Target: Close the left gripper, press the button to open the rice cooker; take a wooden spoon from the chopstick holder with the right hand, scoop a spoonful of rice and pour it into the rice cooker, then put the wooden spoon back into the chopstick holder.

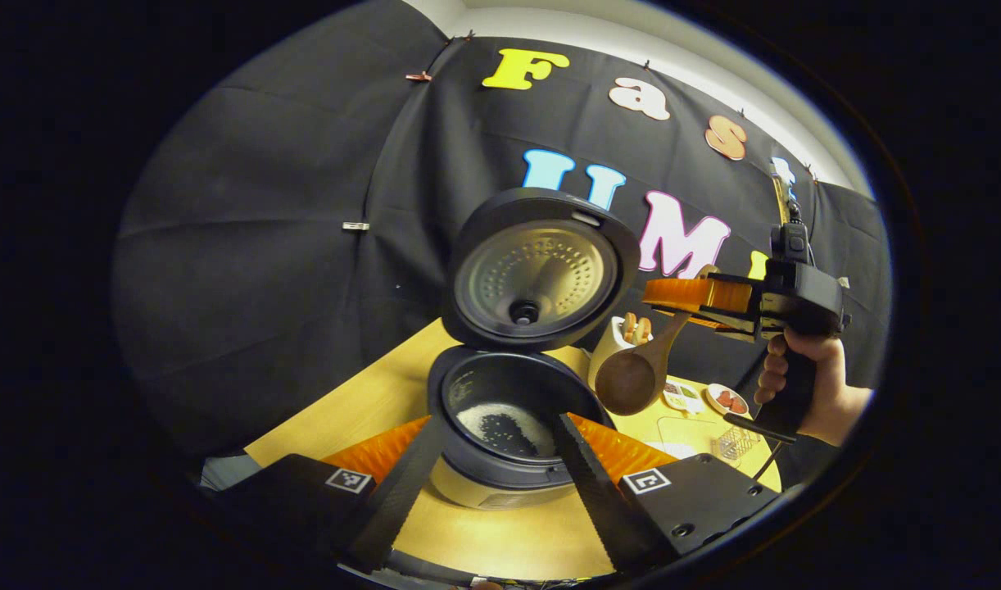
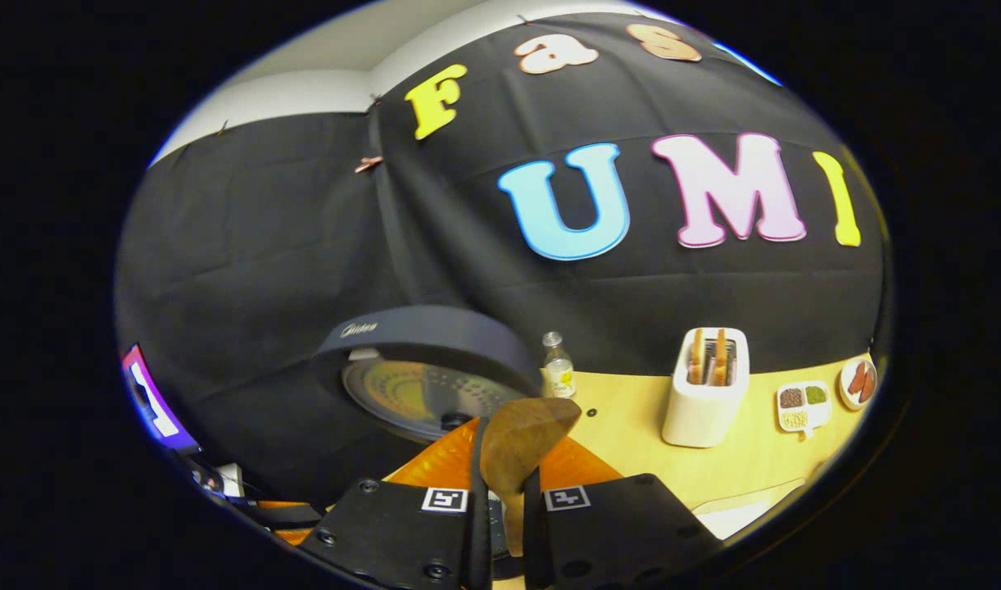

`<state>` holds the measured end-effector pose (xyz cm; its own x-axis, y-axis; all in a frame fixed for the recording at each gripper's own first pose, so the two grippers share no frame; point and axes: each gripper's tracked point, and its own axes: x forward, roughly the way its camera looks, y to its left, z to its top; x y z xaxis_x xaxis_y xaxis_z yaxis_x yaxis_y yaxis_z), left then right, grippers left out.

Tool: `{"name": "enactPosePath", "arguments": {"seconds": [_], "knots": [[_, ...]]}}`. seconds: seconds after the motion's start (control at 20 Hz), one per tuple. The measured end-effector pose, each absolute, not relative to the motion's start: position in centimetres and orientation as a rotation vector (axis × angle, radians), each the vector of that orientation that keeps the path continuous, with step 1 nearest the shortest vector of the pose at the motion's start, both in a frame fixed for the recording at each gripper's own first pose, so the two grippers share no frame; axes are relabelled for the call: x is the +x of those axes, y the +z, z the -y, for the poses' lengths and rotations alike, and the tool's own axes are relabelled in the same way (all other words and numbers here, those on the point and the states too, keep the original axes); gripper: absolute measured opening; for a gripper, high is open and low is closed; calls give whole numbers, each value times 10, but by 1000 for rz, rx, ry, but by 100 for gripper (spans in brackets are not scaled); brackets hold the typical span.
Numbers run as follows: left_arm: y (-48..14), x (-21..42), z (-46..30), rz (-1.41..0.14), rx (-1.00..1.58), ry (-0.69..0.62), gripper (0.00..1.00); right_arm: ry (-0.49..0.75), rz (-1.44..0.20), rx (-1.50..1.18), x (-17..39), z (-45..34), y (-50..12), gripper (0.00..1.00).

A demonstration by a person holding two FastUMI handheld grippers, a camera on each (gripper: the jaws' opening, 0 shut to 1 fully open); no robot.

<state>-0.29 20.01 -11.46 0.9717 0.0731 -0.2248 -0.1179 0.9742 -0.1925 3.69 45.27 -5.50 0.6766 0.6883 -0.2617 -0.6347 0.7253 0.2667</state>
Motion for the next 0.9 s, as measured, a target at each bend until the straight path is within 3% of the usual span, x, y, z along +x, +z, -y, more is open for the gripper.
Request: {"name": "enactPosePath", "arguments": {"seconds": [0.05, 0.1, 0.6, 0.9], "knots": [[-113, 0, -193, -217, -200, 83, 95, 713, -358, 185, 43, -437, -50, 14], [-111, 3, -185, -217, -195, 69, 95, 677, -354, 211, 50, -420, -45, 19], [-95, 32, -109, -213, -170, -24, 95, 298, -274, 442, 136, -191, 2, 19], [-84, 46, -70, -208, -172, -6, 95, 110, -270, 498, 171, -68, -18, 19]]}}
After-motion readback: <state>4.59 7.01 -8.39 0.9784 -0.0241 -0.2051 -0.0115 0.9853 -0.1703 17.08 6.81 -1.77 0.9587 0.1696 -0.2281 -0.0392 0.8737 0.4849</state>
